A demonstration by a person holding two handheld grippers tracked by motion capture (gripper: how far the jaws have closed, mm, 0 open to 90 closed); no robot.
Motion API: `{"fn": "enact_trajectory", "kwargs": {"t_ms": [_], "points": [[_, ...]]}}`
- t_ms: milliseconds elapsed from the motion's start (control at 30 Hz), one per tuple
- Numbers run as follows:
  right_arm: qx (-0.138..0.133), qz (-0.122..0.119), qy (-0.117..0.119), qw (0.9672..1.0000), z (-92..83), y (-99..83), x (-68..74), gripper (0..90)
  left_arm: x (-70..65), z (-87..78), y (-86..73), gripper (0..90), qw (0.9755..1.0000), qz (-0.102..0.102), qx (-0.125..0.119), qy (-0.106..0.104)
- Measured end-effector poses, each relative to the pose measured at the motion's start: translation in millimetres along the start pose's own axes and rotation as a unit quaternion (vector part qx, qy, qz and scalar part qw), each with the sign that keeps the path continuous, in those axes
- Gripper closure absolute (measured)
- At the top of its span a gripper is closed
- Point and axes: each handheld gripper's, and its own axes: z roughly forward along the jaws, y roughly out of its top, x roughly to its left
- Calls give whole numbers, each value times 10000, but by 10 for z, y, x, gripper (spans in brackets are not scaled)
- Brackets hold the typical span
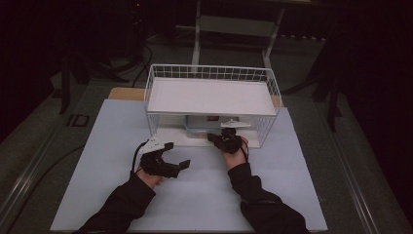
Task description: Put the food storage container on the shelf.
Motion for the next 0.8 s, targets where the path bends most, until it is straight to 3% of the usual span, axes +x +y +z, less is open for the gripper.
{"fn": "enact_trajectory", "kwargs": {"t_ms": [133,200,333,500,633,800], "points": [[55,84,36,9999,-39,-34,39,862,1,-10,7,14,10000,-68,8,-64],[4,116,111,9999,-97,-57,46,803,-5,-20,16,14,10000,-54,-12,-78],[-96,144,240,9996,-227,-103,73,524,-13,-18,24,14,9999,-95,-24,-132],[-276,143,445,9985,-384,-181,93,287,-52,-8,35,15,9998,-25,14,-174],[-372,62,618,9974,-510,-236,90,194,-79,-32,51,15,9999,23,-49,-143],[-394,-50,574,9976,-661,-311,106,181,-107,-89,63,15,9997,37,-55,-230]]}}
